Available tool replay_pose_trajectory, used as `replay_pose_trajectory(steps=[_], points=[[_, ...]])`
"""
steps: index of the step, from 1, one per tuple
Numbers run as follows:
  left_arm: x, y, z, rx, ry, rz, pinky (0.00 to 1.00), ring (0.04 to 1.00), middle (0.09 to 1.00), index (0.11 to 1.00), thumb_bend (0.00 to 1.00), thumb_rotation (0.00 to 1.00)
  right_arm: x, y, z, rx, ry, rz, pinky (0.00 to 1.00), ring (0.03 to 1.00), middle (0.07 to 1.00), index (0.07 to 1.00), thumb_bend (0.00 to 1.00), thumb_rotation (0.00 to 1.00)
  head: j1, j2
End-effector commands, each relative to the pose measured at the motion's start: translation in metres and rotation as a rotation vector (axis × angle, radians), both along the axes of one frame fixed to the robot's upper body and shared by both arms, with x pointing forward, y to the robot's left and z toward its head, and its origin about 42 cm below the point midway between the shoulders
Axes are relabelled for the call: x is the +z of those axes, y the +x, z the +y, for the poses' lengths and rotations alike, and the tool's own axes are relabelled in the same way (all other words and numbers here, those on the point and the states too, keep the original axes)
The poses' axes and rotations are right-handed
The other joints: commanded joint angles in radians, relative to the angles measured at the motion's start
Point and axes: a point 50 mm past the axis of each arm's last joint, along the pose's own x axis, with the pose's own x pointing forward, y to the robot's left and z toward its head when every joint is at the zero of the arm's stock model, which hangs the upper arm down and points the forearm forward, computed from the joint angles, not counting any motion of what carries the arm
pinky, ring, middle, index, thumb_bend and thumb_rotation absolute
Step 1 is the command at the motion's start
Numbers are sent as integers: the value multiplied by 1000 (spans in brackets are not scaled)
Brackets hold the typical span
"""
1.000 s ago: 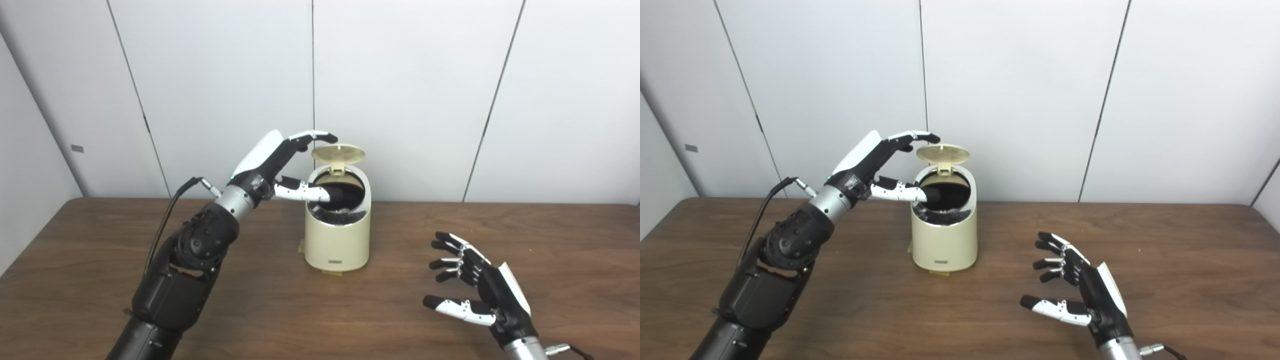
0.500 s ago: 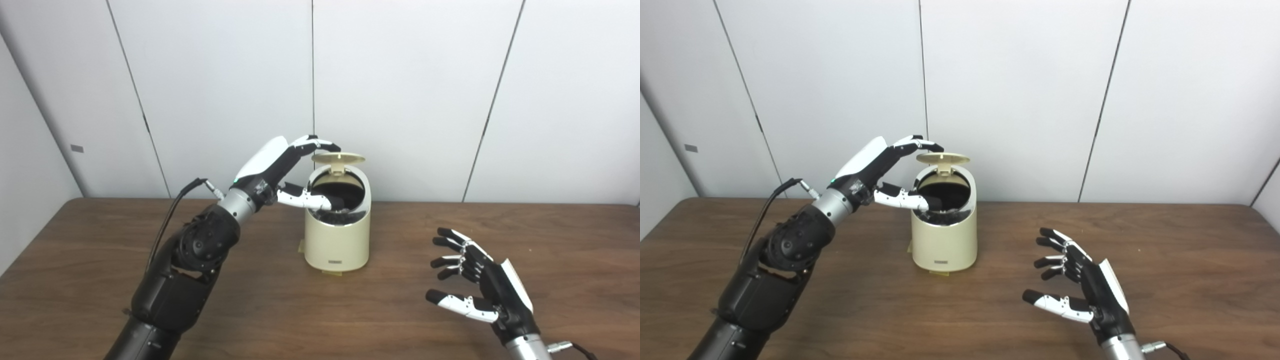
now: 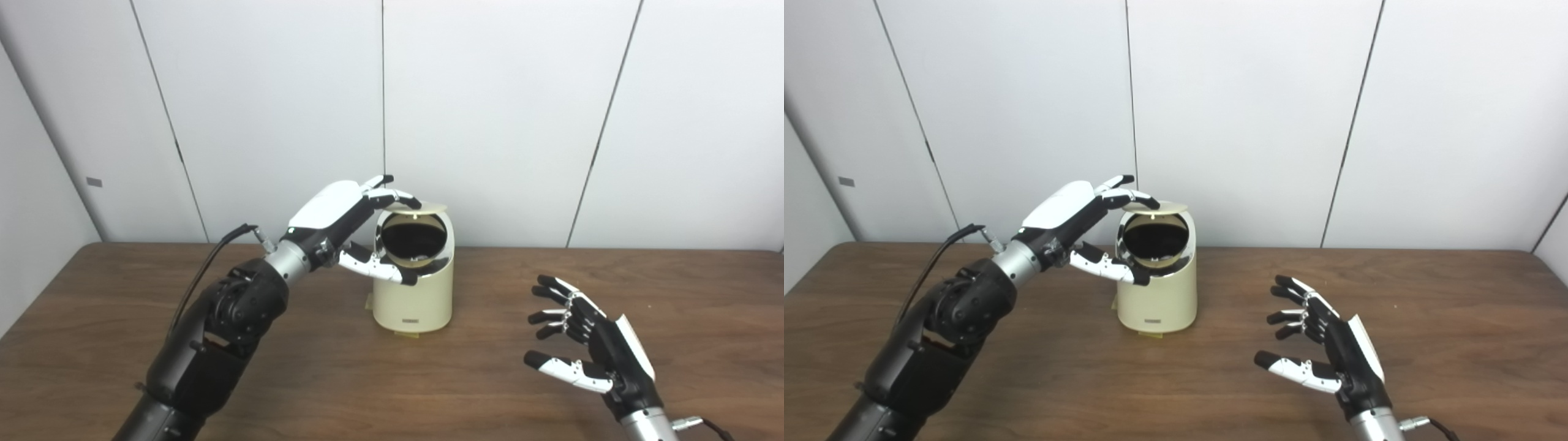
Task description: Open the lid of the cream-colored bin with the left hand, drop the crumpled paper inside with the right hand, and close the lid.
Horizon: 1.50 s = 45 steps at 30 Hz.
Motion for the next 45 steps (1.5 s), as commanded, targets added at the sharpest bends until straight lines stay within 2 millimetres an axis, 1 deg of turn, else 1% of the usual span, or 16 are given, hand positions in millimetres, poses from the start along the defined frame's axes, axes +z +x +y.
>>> replay_pose_trajectory(steps=[1,3,6,9,15,19,24,28,36,42,45], points=[[28,-2,-1,-17,22,-123,917,1000,834,818,1000,449,24,8,-1,8,3,-85,524,644,808,842,702,367,-2,4],[29,-5,-1,-18,41,-130,943,1000,831,817,1000,436,25,8,0,8,3,-84,528,647,812,845,703,368,-3,8],[28,-9,0,-17,58,-131,957,1000,824,812,1000,410,26,8,0,7,-5,-86,528,644,811,845,698,364,-5,11],[26,-13,1,-14,78,-124,995,1000,823,812,1000,414,27,8,-1,5,-11,-85,525,644,810,847,696,367,-6,13],[19,-15,2,-13,116,-134,1000,1000,815,807,1000,435,28,8,-2,10,-22,-96,514,635,802,846,697,388,-9,17],[13,-15,2,-10,158,-139,1000,1000,807,803,1000,446,29,9,-2,9,-35,-103,493,625,800,843,688,429,-13,23],[7,-14,0,-16,205,-157,1000,997,797,795,1000,430,31,8,-2,6,-59,-111,495,623,801,848,665,462,-12,25],[2,-13,-2,-10,267,-170,1000,996,806,806,1000,448,32,8,-2,4,-64,-116,497,621,799,848,666,497,-13,27],[-9,-8,-8,15,371,-194,1000,988,819,819,1000,465,33,7,-3,4,-67,-118,494,617,801,848,662,521,-15,31],[-19,-4,-11,35,466,-175,1000,999,840,847,1000,508,35,7,-3,1,-85,-123,488,612,801,850,670,551,-16,33],[-22,-2,-13,39,490,-145,1000,1000,846,850,1000,501,35,8,-4,3,-84,-128,486,610,799,850,667,550,-17,34]])
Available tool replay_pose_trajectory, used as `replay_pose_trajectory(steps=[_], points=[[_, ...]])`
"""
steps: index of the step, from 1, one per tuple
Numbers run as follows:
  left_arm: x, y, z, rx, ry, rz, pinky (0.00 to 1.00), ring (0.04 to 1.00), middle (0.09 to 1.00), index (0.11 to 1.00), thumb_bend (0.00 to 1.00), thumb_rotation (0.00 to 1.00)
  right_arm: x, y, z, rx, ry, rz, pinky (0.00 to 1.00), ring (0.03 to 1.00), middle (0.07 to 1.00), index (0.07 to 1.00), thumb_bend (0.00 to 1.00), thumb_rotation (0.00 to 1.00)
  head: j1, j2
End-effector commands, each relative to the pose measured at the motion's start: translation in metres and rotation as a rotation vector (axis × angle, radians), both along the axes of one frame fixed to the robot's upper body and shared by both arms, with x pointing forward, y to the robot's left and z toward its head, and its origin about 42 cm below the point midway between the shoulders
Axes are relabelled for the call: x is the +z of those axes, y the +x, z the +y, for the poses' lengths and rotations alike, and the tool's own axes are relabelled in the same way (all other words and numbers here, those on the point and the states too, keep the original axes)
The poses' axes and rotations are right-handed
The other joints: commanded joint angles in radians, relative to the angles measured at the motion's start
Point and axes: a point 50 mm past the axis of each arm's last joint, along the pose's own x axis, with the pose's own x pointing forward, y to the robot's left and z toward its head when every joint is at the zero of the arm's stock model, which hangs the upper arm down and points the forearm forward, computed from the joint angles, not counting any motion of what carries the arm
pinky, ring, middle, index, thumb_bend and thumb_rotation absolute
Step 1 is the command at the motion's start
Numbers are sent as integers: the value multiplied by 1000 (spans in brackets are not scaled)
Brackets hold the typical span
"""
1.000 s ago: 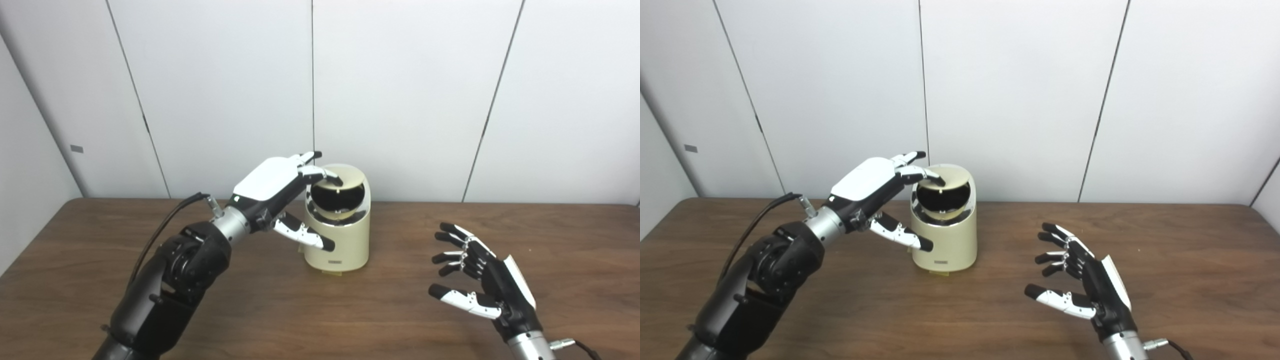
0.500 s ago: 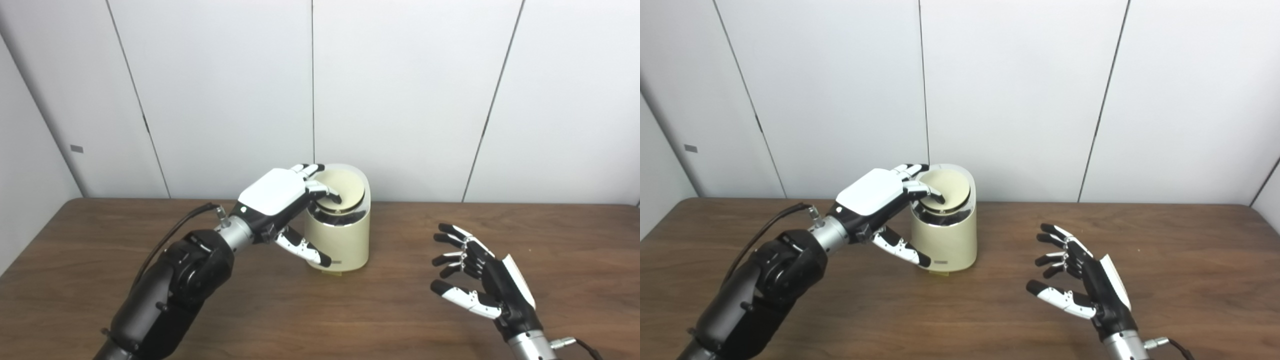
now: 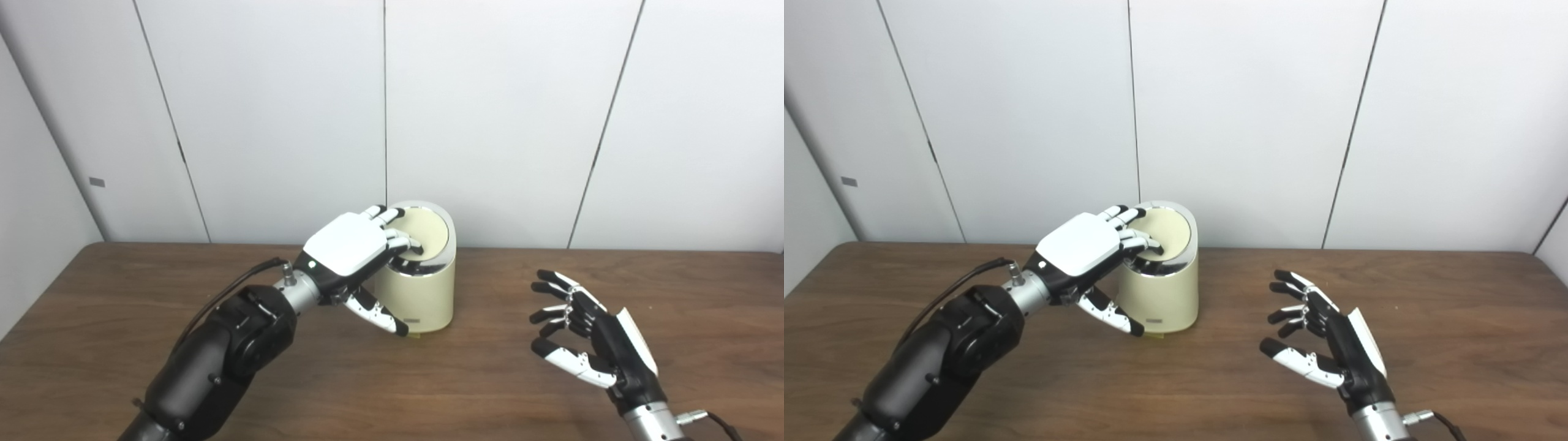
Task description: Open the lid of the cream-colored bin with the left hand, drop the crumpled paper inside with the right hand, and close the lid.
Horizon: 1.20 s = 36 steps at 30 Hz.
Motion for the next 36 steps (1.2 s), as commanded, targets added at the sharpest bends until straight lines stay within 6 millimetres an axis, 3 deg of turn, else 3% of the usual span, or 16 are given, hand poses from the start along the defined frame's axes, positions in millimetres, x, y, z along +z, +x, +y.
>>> replay_pose_trajectory(steps=[1,7,9,16,20,23,26,30,36], points=[[4,12,1,52,57,27,1000,1000,847,850,1000,500,23,8,-1,14,-7,-102,485,609,799,850,666,550,-1,0],[1,11,2,67,59,52,1000,1000,831,838,1000,491,23,8,-1,15,4,-99,487,612,805,847,683,547,-3,0],[3,10,4,64,25,34,1000,1000,859,872,1000,549,23,7,-1,16,3,-100,493,617,807,850,686,558,-5,0],[23,-1,21,28,-438,-15,1000,993,844,860,952,524,25,8,-3,12,-3,-106,495,618,805,853,684,567,0,-2],[24,-9,32,6,-682,13,888,982,873,869,905,488,25,10,-5,15,10,-110,495,619,803,847,682,543,1,-5],[18,-17,42,-8,-852,26,853,942,905,885,901,493,25,11,-6,12,8,-110,492,627,806,848,684,531,2,-7],[9,-23,51,-1,-1023,88,923,952,935,916,926,466,28,13,-7,13,2,-110,485,629,809,852,682,499,3,-7],[-7,-31,59,48,-1184,172,938,951,952,925,937,426,32,14,-8,18,0,-103,498,640,814,854,676,452,3,-8],[-36,-39,65,102,-1335,297,849,927,921,906,945,452,37,17,-10,17,-12,-102,510,653,812,858,673,416,0,-8]])
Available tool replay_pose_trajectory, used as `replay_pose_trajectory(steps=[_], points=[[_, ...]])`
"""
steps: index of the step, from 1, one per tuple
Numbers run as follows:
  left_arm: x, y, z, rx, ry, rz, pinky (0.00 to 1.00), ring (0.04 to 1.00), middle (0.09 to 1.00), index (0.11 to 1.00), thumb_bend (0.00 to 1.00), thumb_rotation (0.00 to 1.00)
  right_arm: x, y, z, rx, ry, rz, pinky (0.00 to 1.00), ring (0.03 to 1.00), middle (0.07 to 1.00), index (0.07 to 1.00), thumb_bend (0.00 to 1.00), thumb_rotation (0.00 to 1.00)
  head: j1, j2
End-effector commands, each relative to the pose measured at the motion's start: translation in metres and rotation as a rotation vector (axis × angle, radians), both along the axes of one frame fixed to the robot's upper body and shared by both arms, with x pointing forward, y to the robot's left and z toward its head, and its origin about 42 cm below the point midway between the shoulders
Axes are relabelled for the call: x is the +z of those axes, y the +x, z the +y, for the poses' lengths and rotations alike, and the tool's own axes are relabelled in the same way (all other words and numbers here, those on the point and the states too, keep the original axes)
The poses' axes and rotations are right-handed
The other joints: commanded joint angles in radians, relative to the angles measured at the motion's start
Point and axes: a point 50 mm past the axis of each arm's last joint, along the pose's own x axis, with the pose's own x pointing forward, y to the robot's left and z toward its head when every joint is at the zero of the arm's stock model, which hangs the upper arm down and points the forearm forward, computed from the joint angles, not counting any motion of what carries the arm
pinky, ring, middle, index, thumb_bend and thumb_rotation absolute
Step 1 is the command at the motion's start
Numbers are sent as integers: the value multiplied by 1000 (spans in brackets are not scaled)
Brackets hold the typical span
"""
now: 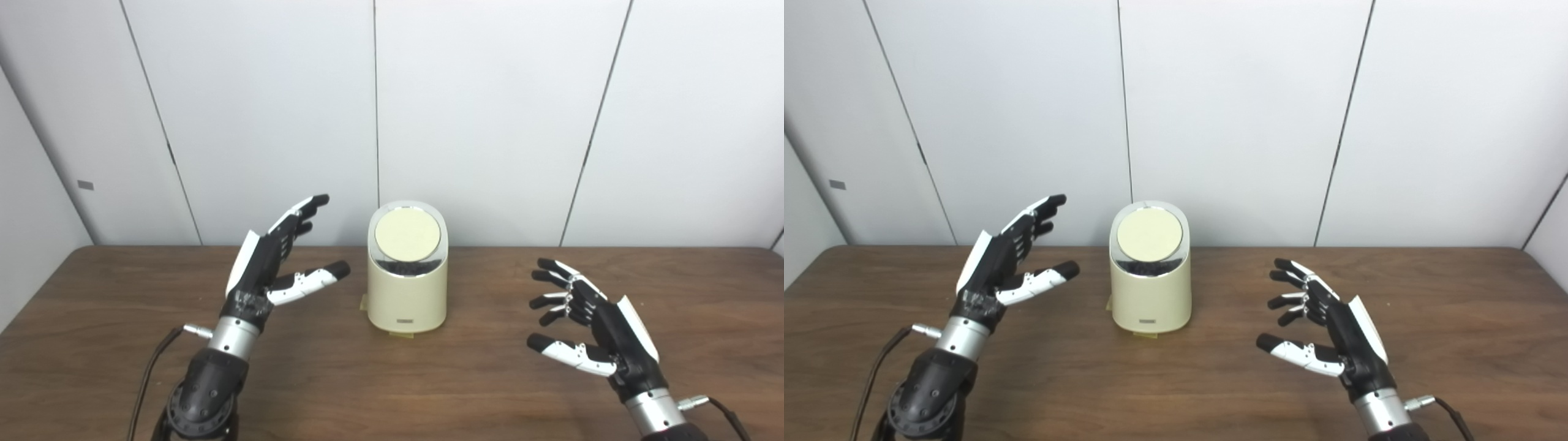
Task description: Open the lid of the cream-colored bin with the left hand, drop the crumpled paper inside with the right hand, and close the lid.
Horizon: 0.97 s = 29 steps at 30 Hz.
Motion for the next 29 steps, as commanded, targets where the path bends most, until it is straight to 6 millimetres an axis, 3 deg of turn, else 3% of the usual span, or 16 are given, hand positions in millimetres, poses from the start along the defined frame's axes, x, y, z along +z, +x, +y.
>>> replay_pose_trajectory(steps=[1,9,16,29], points=[[10,3,1,1,-39,-37,829,922,916,906,943,458,26,9,-3,2,-14,-80,512,654,811,858,674,413,0,1],[-20,-9,1,7,-52,23,811,866,890,911,907,517,36,12,-1,-32,-89,-83,523,658,807,856,705,407,-3,2],[-41,-15,-3,-14,-75,62,729,816,852,900,896,463,41,17,-2,-37,-120,-53,542,679,807,852,756,289,-6,-3],[-51,-17,-2,-49,-73,102,705,802,834,897,894,428,24,1,0,-61,-59,-43,533,666,818,863,780,308,-19,0]])
